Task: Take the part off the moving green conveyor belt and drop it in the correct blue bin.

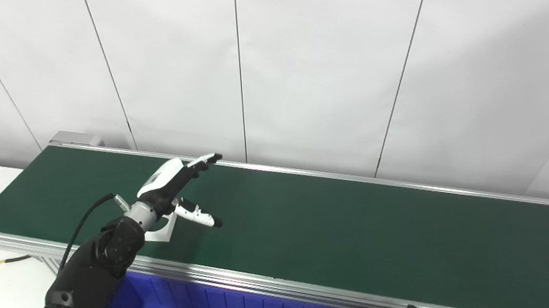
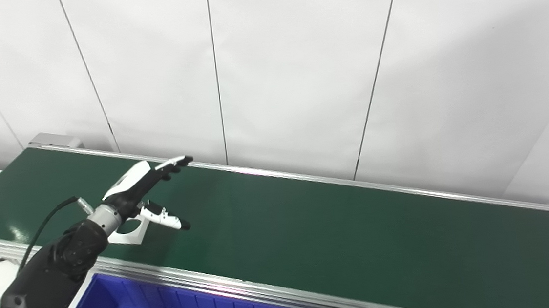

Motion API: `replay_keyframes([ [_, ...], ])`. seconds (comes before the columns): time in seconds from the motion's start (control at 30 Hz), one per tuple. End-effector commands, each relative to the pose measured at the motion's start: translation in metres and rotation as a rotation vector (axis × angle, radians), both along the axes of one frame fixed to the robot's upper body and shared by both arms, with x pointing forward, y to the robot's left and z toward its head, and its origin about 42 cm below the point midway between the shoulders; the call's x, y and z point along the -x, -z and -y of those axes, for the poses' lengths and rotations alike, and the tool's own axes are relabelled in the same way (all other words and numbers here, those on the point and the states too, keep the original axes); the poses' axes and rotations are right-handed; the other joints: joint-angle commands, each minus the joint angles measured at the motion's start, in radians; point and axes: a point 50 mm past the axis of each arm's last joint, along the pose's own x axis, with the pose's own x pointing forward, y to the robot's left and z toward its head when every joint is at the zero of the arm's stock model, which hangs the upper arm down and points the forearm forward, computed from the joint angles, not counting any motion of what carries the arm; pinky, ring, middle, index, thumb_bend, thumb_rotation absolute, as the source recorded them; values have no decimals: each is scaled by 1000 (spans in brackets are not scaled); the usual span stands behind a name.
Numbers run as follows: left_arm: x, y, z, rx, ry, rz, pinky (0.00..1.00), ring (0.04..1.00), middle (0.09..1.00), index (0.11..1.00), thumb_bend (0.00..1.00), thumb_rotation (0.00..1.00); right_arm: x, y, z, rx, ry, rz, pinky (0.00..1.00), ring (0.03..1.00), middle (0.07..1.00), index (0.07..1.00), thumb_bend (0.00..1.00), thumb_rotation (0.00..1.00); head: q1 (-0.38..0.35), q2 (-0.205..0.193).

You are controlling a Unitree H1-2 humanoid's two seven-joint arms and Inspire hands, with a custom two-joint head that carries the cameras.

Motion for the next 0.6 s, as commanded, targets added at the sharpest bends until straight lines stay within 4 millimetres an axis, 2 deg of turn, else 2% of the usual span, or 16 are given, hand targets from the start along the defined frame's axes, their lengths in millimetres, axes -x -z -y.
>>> replay_keyframes([
  [0.0,-20,-32,-12,-72,-16,60,948,929,925,921,892,185,-3,-12,0,-16,-12,81,865,867,879,928,886,378,3,1],
  [0.07,-22,-32,-14,-102,-27,22,983,936,928,918,906,160,-3,-12,1,-19,-7,81,865,870,877,925,888,378,7,4],
  [0.27,-23,-35,-20,-139,-69,-91,1000,961,947,922,929,99,-2,-11,2,-19,-10,81,871,876,879,932,872,386,14,11],
  [0.37,-24,-32,-21,-147,-99,-128,920,986,969,945,954,93,-2,-10,3,-23,-8,79,877,881,882,934,878,397,23,13],
  [0.43,-24,-30,-21,-159,-109,-136,905,986,973,951,956,87,-2,-10,4,-18,-4,79,875,880,881,933,881,404,45,14],
  [0.57,-25,-26,-19,-176,-125,-145,932,992,987,966,956,73,-2,-10,7,-18,-4,78,861,874,883,938,871,418,79,19],
])
